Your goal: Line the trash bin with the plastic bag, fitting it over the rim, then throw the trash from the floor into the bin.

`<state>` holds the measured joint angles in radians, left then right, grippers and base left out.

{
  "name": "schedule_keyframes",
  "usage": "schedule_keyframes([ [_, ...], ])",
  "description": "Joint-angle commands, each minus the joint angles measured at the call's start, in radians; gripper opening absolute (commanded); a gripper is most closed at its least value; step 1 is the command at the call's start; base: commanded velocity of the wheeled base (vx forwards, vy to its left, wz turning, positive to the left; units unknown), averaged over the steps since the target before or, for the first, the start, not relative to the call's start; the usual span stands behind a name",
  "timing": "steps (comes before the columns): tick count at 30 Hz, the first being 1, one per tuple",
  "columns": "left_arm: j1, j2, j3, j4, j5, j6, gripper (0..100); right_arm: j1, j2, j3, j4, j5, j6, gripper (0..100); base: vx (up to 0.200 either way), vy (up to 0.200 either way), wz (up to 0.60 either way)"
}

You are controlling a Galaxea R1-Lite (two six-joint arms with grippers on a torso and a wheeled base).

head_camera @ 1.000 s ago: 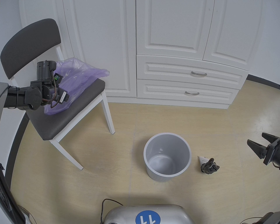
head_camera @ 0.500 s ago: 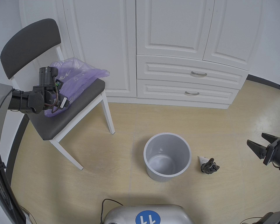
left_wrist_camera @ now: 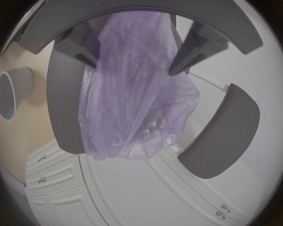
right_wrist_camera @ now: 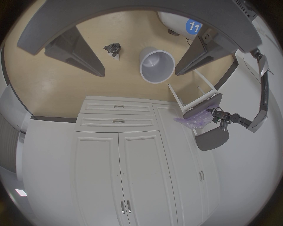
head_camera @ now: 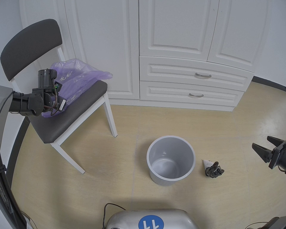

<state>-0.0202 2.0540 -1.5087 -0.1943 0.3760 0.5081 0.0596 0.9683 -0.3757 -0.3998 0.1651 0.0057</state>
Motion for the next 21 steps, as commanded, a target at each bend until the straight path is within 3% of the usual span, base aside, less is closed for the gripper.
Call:
schedule_keyframes([
  [1,-0.001,0.014,-0.011,-0.001,-0.002,-0.003,0,0.0,0.0,0.0,-0.001,0.001,0.0,100,0.0,0.0,0.0],
  [10,-0.029,-0.077,0.03,0.001,-0.038,-0.046,0,0.002,0.006,0.0,-0.001,0.001,0.0,100,0.0,0.0,0.0],
  [13,-0.096,-0.19,0.088,0.003,-0.123,-0.146,0,0.022,0.024,0.001,-0.007,-0.004,-0.004,100,0.0,0.0,0.0],
  [16,-0.172,-0.276,0.127,0.004,-0.173,-0.218,0,0.083,0.024,0.017,-0.04,-0.012,-0.004,100,0.0,0.0,0.0],
  [21,-0.3,-0.35,0.157,0.003,-0.193,-0.278,0,0.238,0.047,0.049,-0.114,-0.133,0.005,100,0.0,0.0,0.0],
])
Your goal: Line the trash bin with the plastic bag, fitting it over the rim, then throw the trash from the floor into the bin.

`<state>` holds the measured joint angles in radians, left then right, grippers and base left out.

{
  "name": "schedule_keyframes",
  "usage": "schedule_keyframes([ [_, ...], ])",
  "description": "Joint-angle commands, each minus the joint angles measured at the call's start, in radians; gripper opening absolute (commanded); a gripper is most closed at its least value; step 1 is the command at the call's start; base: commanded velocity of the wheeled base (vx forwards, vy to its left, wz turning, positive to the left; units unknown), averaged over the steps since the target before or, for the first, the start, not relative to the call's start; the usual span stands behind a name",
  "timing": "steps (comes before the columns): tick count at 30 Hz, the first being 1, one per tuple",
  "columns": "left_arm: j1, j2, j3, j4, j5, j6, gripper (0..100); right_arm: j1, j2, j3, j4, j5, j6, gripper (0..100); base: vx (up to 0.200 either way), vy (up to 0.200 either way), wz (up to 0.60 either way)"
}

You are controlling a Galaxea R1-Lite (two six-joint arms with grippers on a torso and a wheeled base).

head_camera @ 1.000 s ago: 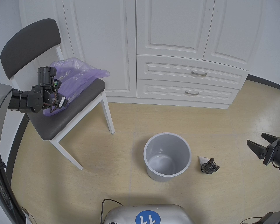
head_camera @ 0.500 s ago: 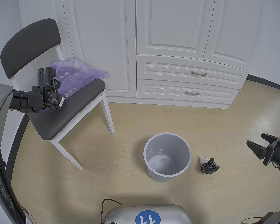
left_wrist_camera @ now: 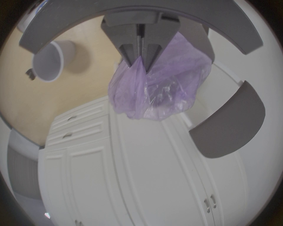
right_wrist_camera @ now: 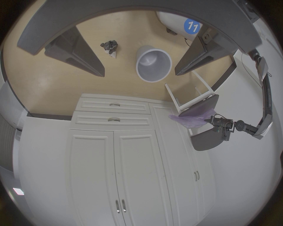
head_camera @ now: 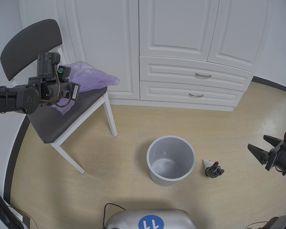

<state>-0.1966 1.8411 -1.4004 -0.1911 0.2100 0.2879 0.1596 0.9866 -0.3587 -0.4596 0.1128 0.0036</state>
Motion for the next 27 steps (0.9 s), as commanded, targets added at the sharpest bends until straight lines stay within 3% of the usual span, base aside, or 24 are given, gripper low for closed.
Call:
schedule_keyframes([
  [1,-0.156,-0.144,0.051,0.001,-0.027,-0.075,0,0.186,0.038,0.037,-0.071,-0.12,0.021,100,0.0,0.0,0.0],
  [2,-0.168,-0.148,0.051,0.001,-0.027,-0.081,0,0.206,0.043,0.038,-0.077,-0.136,0.029,100,0.0,0.0,0.0],
  [4,-0.227,-0.152,0.051,0.001,-0.027,-0.122,0,0.327,0.07,0.044,-0.096,-0.231,0.073,100,0.0,0.0,0.0],
  [7,-0.287,-0.154,0.049,-0.001,-0.027,-0.167,0,0.452,0.119,0.041,-0.117,-0.317,0.136,100,0.0,0.0,0.0],
  [11,-0.353,-0.161,0.049,-0.001,-0.027,-0.207,0,0.534,0.19,0.043,-0.2,-0.363,0.211,100,0.0,0.0,0.0],
  [20,-0.435,-0.214,0.083,-0.001,-0.069,-0.21,0,0.545,0.265,0.037,-0.269,-0.361,0.28,100,0.0,0.0,0.0],
  [27,-0.471,-0.247,0.13,-0.002,-0.167,-0.199,0,0.46,0.282,-0.008,-0.314,-0.355,0.345,100,0.0,0.0,0.0],
])
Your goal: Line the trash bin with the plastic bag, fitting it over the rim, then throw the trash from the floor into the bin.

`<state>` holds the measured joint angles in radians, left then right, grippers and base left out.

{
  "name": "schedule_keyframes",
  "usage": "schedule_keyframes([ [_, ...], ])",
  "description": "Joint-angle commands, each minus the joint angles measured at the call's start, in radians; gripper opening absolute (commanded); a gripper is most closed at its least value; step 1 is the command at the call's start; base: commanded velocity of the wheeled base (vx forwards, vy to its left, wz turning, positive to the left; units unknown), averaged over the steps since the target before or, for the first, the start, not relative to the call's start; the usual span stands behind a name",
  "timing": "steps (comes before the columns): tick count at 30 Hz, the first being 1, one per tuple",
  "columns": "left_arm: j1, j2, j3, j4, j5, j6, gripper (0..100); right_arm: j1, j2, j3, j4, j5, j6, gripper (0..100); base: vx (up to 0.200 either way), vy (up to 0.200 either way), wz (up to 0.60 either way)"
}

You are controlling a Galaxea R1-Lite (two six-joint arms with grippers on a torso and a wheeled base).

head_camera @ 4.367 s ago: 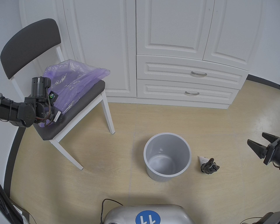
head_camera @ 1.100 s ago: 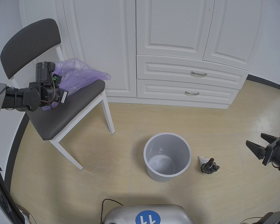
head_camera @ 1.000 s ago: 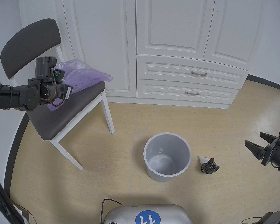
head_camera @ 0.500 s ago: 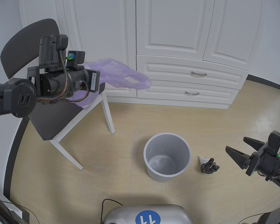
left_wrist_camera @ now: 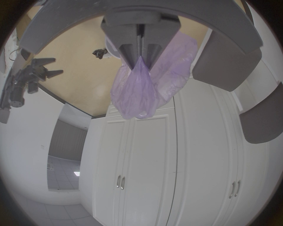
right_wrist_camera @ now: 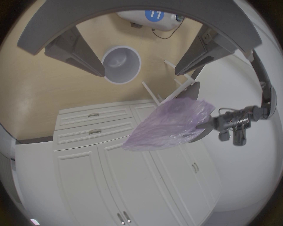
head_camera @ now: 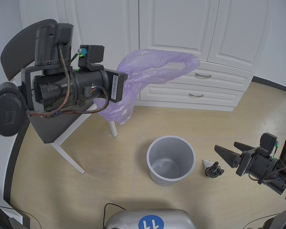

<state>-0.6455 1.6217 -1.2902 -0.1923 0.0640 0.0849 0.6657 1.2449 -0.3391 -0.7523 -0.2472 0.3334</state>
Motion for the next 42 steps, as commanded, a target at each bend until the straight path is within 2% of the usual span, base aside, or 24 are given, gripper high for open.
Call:
schedule_keyframes([
  [1,-0.022,-0.028,0.02,-0.001,-0.021,0.004,0,-0.046,0.024,-0.027,-0.021,0.005,0.015,100,0.0,0.0,0.0],
  [3,-0.037,-0.026,0.022,-0.002,-0.027,0.004,0,-0.101,0.031,-0.066,-0.03,0.006,0.042,100,0.0,0.0,0.0],
  [4,-0.039,-0.026,0.022,-0.001,-0.027,0.004,0,-0.103,0.033,-0.069,-0.03,0.005,0.045,100,0.0,0.0,0.0],
  [5,-0.054,-0.025,0.028,-0.002,-0.027,0.001,0,-0.118,0.048,-0.103,-0.03,0.003,0.087,100,0.0,0.0,0.0],
  [10,-0.092,-0.025,0.046,-0.006,-0.041,0.001,0,-0.121,0.103,-0.167,-0.032,-0.004,0.184,100,0.0,0.0,0.0],
  [12,-0.131,-0.019,0.074,-0.05,-0.058,-0.001,0,-0.118,0.159,-0.213,-0.03,-0.004,0.239,100,0.0,0.0,0.0],
  [18,-0.178,0.012,0.111,-0.173,-0.093,0.001,0,-0.13,0.271,-0.331,-0.03,0.006,0.292,100,0.0,0.0,0.0],
  [24,-0.183,0.021,0.112,-0.188,-0.127,0.004,0,-0.198,0.357,-0.4,-0.03,0.057,0.297,100,0.0,0.0,0.0],
  [30,-0.194,0.003,0.15,-0.191,-0.191,0.007,0,-0.27,0.424,-0.501,-0.019,0.154,0.309,100,0.0,0.0,0.0],
  [35,-0.203,-0.016,0.178,-0.191,-0.201,0.012,0,-0.265,0.482,-0.544,-0.015,0.167,0.325,100,0.0,0.0,0.0],
  [42,-0.212,-0.046,0.198,-0.191,-0.273,0.022,0,-0.255,0.567,-0.561,-0.016,0.213,0.325,100,0.0,0.0,0.0],
])
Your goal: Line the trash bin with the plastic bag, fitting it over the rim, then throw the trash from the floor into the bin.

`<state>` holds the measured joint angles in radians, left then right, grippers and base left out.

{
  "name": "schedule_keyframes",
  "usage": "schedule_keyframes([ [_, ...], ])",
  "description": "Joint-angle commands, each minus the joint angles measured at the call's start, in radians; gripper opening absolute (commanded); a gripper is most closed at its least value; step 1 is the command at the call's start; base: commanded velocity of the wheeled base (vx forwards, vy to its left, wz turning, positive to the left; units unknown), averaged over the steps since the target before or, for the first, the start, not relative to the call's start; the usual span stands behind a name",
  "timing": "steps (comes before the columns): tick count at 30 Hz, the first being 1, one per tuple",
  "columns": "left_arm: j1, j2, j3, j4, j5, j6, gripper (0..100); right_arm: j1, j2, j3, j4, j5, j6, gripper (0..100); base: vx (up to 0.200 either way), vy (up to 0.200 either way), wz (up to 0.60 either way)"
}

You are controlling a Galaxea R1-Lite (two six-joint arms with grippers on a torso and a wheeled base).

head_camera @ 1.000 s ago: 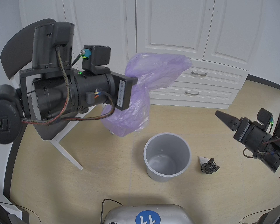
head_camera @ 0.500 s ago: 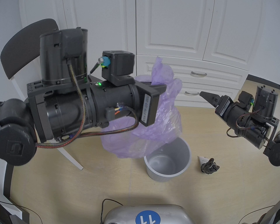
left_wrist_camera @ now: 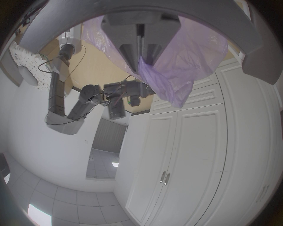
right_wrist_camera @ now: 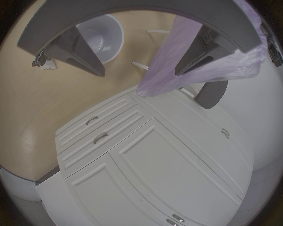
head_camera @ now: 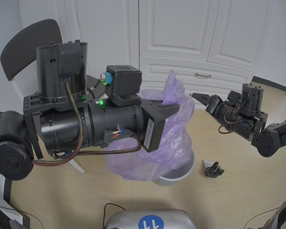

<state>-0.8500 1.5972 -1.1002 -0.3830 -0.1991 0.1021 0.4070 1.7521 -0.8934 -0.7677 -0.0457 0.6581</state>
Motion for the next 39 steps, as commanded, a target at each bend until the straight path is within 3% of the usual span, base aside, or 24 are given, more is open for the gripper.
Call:
schedule_keyframes([
  [1,-0.007,-0.025,0.01,-0.001,-0.011,0.011,0,0.003,0.061,-0.007,-0.001,0.015,0.0,100,0.0,0.0,0.0],
  [9,-0.007,-0.04,0.056,-0.022,-0.036,0.025,0,0.006,0.072,0.01,0.004,0.03,-0.005,100,0.0,0.0,0.0],
  [13,-0.003,-0.037,0.063,-0.066,-0.037,0.024,0,0.006,0.024,0.116,0.005,0.142,-0.055,100,0.0,0.0,0.0],
  [15,-0.003,-0.037,0.063,-0.077,-0.037,0.024,0,-0.002,-0.014,0.183,0.001,0.239,-0.117,100,0.0,0.0,0.0],
  [17,-0.004,-0.04,0.063,-0.079,-0.043,0.024,0,-0.005,-0.036,0.205,0.001,0.27,-0.137,100,0.0,0.0,0.0],
  [35,-0.054,-0.111,0.158,-0.209,-0.184,0.013,0,-0.065,0.033,0.156,-0.015,0.284,-0.127,100,0.0,0.0,0.0],
  [39,-0.084,-0.122,0.175,-0.211,-0.187,0.014,0,-0.077,0.05,0.123,-0.018,0.284,-0.072,100,0.0,0.0,0.0],
])
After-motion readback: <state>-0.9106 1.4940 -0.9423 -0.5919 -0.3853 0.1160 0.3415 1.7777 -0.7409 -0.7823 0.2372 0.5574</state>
